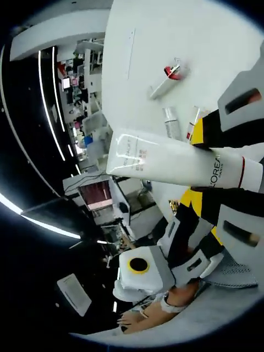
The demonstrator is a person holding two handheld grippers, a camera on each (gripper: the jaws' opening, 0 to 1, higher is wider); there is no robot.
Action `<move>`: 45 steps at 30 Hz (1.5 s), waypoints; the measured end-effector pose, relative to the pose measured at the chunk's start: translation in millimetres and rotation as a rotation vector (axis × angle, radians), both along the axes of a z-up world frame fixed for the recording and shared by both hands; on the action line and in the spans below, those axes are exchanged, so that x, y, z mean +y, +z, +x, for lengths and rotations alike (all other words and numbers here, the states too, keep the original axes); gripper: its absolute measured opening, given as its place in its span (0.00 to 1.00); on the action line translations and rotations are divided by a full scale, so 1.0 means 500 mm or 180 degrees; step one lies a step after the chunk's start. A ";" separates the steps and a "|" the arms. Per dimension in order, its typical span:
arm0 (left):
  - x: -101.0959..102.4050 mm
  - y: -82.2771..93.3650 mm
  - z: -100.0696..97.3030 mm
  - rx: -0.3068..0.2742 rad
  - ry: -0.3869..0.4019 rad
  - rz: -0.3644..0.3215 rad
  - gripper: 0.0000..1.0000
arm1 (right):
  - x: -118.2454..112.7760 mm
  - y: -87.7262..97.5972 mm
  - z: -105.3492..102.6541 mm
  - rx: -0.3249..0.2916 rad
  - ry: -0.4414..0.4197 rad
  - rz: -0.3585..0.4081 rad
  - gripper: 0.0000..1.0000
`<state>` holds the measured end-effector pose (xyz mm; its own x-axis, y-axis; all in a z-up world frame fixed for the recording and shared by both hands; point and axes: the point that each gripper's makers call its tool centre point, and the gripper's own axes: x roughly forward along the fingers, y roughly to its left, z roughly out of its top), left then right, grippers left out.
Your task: Arrange the skincare products in the storage area until every visible bottle or jar stands upright without overlapping.
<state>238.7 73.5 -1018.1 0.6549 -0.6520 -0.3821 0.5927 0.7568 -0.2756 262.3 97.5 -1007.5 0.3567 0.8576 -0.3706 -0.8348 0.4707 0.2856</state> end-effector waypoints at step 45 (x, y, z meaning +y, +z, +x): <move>0.004 -0.022 -0.062 0.0524 -0.0159 -0.0044 0.14 | 0.002 0.020 -0.055 0.0644 -0.0104 0.0455 0.26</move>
<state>207.6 75.3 -1029.3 0.5508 -0.6881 -0.4723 0.5754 0.7230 -0.3824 234.8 98.3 -997.5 0.3161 0.8956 -0.3131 -0.7387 0.4394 0.5111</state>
